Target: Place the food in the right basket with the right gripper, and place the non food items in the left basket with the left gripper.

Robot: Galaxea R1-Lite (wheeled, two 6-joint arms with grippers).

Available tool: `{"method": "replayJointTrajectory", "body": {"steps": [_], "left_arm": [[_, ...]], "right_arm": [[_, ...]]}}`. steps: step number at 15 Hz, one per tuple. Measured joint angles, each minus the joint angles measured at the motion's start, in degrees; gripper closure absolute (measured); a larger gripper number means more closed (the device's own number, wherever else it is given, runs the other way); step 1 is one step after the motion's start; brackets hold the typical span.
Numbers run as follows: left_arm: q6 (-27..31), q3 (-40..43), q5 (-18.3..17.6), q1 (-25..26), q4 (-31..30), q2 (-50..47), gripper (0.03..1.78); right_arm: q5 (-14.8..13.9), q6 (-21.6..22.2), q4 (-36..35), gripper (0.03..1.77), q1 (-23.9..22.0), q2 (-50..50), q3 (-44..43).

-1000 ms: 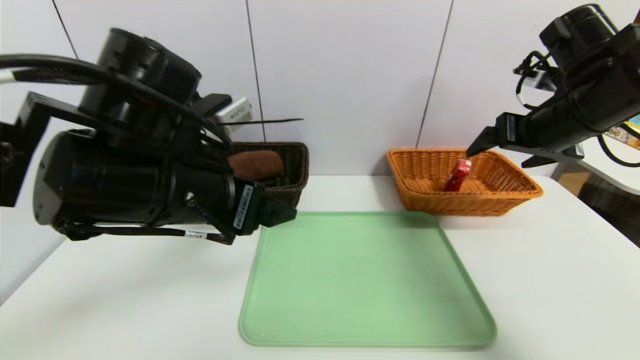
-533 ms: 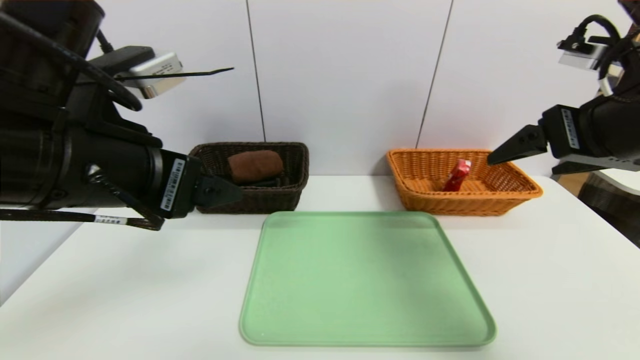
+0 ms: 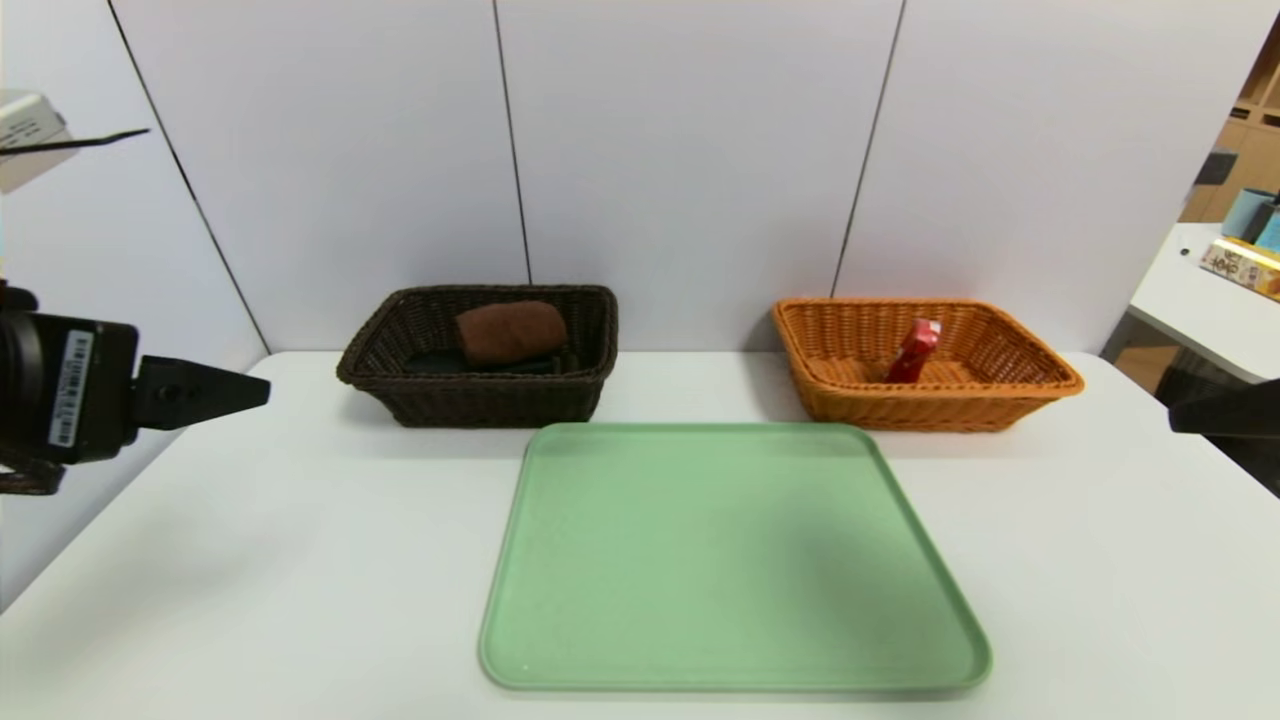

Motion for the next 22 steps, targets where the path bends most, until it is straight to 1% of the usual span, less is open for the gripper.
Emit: {"method": "replayJointTrajectory", "body": {"steps": [4, 6, 11, 14, 16, 17, 18, 20, 21, 22], "left_arm": [[0.61, 7.08, 0.09, 6.9, -0.33, -7.61, 0.12], [1.9, 10.73, 0.0, 9.07, -0.52, -11.63, 0.12], [4.83, 21.44, -0.22, 10.89, -2.34, -21.26, 0.12], [7.7, 27.78, -1.18, 10.97, -6.75, -25.77, 0.12], [8.78, 31.98, -3.25, 11.19, -10.41, -28.89, 0.12], [8.91, 33.41, -3.63, 11.69, -11.24, -30.21, 0.12], [8.94, 34.56, -4.61, 12.15, -11.58, -31.43, 0.12], [9.05, 36.17, -9.75, 12.68, -12.4, -33.38, 0.12], [9.29, 36.46, -12.71, 13.04, -12.54, -34.07, 0.12], [9.92, 36.55, -15.76, 13.76, -12.7, -34.76, 0.12]], "right_arm": [[0.0, -0.11, 0.05, 0.11, -0.09, -8.13, 5.18], [0.05, -0.11, -0.06, 0.11, -0.63, -12.0, 7.77], [-0.04, -0.39, -0.46, 0.11, -1.51, -18.75, 13.07], [0.52, -0.52, -0.46, 0.11, -2.15, -21.22, 14.58], [0.79, -0.41, -0.48, 0.11, -2.6, -22.8, 15.98], [1.4, -0.44, -0.48, 0.11, -3.23, -23.69, 16.86], [2.61, -0.44, -0.48, 0.11, -4.02, -24.65, 17.62], [6.38, -0.74, -0.52, 0.11, -6.03, -26.54, 18.99], [7.36, -1.46, -0.83, 0.11, -6.81, -27.23, 19.4], [7.62, -1.85, -0.99, 0.11, -7.47, -27.73, 19.59]]}}
